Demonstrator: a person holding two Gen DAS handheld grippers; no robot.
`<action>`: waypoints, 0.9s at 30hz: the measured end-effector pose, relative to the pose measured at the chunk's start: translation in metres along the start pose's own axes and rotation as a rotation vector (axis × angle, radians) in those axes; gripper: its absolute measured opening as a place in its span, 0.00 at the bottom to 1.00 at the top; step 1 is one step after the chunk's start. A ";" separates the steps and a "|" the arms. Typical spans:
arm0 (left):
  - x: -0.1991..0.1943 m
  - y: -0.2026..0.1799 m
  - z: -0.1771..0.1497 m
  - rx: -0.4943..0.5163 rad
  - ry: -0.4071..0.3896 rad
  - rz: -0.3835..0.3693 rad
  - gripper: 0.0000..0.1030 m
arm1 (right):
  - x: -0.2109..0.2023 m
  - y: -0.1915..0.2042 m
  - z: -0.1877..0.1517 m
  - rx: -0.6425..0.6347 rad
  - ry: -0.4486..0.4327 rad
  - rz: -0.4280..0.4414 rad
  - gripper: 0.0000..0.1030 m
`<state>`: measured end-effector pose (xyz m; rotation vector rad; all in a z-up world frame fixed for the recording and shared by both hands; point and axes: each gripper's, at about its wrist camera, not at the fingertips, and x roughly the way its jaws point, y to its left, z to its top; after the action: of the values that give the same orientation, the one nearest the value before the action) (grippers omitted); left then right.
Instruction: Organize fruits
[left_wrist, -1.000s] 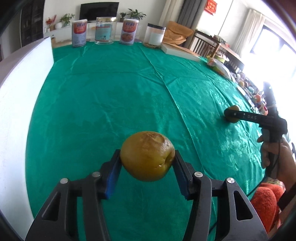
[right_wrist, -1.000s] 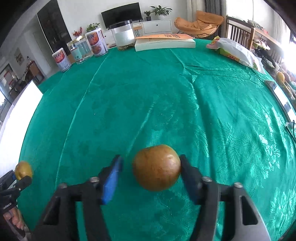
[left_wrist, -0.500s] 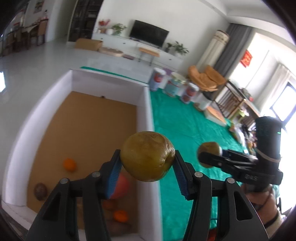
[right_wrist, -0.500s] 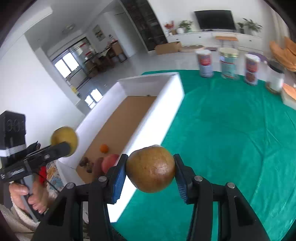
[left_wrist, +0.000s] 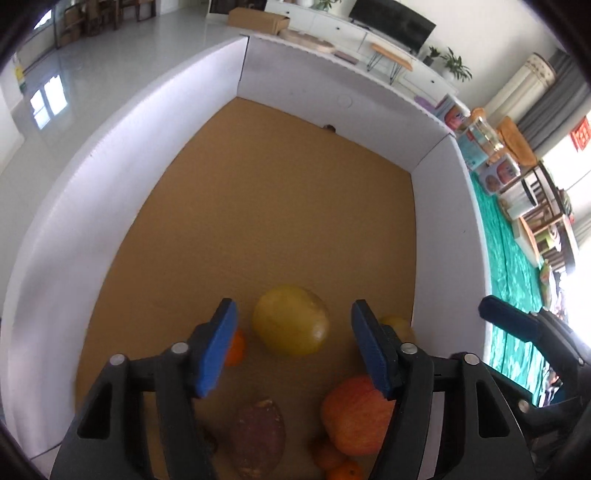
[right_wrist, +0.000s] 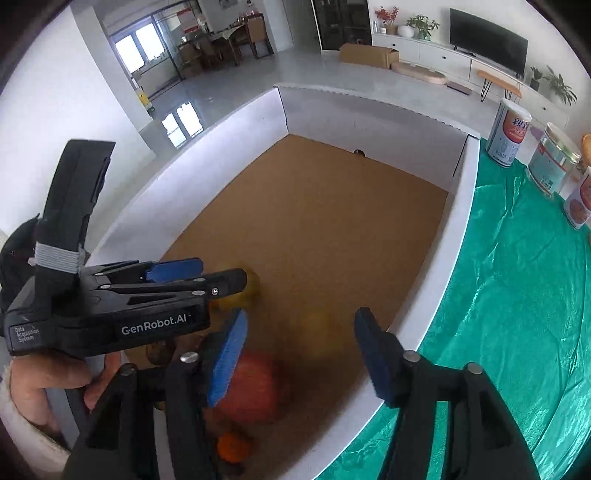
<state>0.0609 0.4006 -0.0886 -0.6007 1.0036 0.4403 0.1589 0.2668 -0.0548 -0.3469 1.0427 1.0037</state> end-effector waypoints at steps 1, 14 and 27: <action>-0.012 -0.002 0.001 0.010 -0.037 0.008 0.72 | -0.011 -0.001 0.000 0.006 -0.028 -0.006 0.78; -0.146 -0.057 -0.086 0.204 -0.431 0.334 0.95 | -0.132 0.014 -0.057 0.042 -0.177 -0.071 1.00; -0.145 -0.019 -0.111 0.116 -0.328 0.393 0.95 | -0.111 0.062 -0.110 0.107 -0.070 -0.046 1.00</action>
<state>-0.0681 0.3035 -0.0005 -0.2121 0.8233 0.7947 0.0324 0.1688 -0.0036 -0.2460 1.0165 0.9088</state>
